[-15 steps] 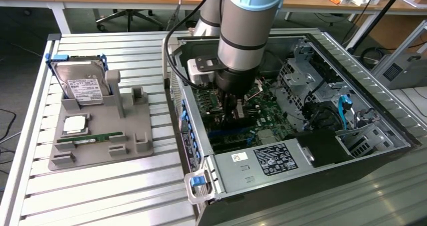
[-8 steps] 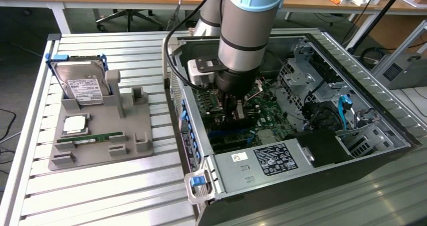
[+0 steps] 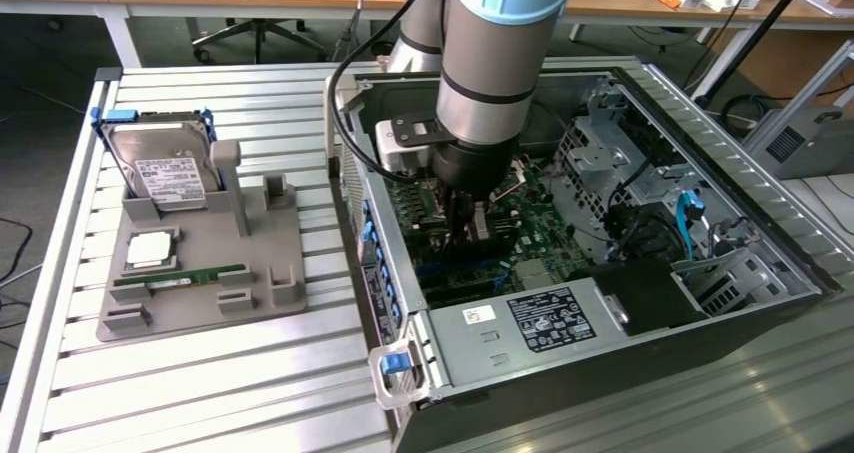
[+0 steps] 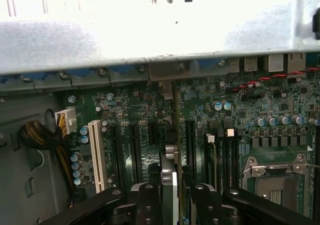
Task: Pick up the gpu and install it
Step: 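Insert the gpu into the slot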
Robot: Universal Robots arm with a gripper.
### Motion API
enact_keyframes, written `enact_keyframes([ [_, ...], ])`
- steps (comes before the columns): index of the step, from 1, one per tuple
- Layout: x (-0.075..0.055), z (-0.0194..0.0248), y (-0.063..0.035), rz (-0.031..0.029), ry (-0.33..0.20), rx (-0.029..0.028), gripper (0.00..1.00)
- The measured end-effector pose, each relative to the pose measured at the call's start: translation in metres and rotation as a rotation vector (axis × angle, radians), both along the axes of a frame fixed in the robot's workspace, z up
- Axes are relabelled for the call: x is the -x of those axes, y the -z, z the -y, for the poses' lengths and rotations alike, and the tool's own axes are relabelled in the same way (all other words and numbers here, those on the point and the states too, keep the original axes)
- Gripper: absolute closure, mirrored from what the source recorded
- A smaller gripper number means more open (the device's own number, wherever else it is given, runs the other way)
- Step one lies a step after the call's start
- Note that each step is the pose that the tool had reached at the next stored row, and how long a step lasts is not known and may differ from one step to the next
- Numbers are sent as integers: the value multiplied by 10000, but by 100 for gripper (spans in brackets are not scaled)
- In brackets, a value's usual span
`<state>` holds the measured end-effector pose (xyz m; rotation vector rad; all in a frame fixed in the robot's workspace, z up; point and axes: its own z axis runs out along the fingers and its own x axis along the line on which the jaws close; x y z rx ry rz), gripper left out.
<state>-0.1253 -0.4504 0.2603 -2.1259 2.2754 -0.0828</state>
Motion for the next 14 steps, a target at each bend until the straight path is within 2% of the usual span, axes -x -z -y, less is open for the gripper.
enact_keyframes([
  [8, 0, 0, 1, -1, -10, 1, 73],
  [14, -1, -1, 2, 0, -278, 0, 73],
])
